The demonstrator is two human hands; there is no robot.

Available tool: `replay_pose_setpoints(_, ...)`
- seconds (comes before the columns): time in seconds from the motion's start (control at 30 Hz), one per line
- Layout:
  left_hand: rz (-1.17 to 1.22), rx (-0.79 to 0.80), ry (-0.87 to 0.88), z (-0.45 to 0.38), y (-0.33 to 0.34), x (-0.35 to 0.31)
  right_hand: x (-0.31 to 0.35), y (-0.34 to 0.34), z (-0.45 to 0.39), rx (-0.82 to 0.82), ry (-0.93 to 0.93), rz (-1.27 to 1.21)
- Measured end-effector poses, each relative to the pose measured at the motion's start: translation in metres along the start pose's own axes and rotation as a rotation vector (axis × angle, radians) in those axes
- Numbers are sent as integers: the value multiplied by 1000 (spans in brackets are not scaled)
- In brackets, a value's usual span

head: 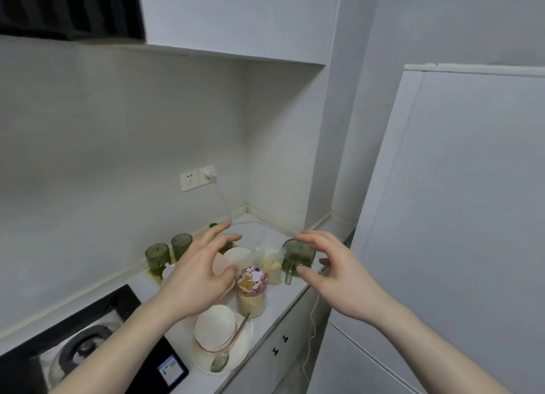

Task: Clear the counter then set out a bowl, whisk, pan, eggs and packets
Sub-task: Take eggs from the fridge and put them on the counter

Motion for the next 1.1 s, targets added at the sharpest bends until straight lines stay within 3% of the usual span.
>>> replay_pose_setpoints(0.5, 116, 164, 111, -84, 98, -34, -81, -62, 4, -148, 195, -47)
replay_pose_setpoints(0.83, 171, 221, 190, -158, 141, -102, -114, -123, -2, -302, 178, -77)
replay_pose_setpoints(1.1, 399, 278, 116, -219, 193, -145, -138, -148, -5, -298, 247, -273)
Point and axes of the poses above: each hand's wrist, its own z-axis away from the middle knuckle, its own y-axis out of the palm, x = y × z, the point moved 2 cm from there along -z, towards the middle knuckle, and after that the axes turned 1 degree about y, right-handed, at the moved point
